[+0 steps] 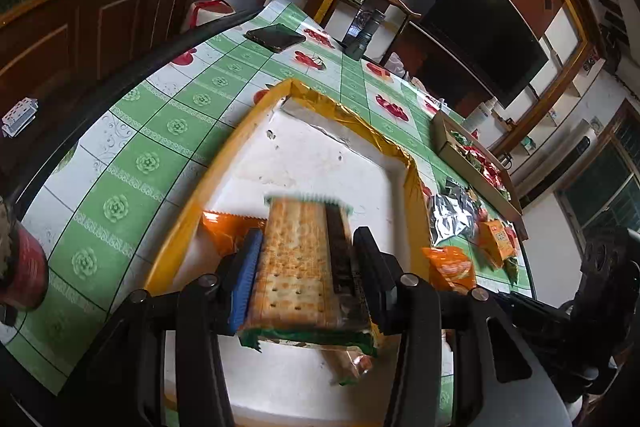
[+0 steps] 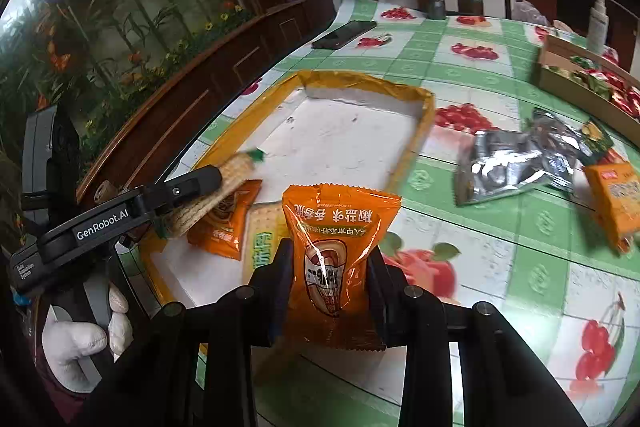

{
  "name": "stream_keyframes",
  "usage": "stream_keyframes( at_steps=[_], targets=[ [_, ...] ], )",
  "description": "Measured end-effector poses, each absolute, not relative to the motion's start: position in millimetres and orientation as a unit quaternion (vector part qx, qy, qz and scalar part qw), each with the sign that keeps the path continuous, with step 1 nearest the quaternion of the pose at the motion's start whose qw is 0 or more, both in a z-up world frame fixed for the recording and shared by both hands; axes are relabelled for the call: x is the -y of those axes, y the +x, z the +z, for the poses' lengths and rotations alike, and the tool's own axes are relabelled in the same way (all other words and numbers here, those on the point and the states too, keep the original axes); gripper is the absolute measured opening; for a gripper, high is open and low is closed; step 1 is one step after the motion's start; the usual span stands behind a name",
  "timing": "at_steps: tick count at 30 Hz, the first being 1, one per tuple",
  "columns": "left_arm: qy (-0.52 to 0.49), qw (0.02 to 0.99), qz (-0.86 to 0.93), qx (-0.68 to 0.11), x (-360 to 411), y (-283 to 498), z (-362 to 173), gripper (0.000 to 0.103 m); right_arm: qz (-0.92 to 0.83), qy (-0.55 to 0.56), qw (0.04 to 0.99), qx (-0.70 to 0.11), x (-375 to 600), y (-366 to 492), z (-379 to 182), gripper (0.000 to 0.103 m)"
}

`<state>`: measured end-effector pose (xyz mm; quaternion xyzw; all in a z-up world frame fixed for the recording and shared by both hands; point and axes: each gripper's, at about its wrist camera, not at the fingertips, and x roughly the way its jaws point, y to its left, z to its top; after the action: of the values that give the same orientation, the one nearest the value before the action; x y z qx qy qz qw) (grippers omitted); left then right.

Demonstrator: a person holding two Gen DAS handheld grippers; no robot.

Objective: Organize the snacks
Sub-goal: 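Lower both held packs into the white tray and open both grippers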

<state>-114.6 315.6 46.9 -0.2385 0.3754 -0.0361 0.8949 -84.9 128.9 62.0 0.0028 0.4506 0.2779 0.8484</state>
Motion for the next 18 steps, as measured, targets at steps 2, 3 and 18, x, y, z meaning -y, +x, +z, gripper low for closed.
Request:
stream_keyframes(
  at_steps=[2,3,18],
  targets=[
    [-0.237,0.895,-0.035,-0.377,-318.9,-110.4,45.8,0.044,0.282,-0.006,0.847,-0.450,-140.7,-80.9,61.3,0.035],
    [-0.235,0.895,-0.034,-0.377,-319.5,-108.3,45.6,0.044,0.284,-0.010,0.847,-0.450,-146.5,-78.4,61.3,0.035],
    [-0.249,0.893,-0.031,-0.373,-327.4,-106.0,48.6,0.051,0.282,-0.041,0.839,-0.463,-192.9,-45.9,41.0,0.043]
  ],
)
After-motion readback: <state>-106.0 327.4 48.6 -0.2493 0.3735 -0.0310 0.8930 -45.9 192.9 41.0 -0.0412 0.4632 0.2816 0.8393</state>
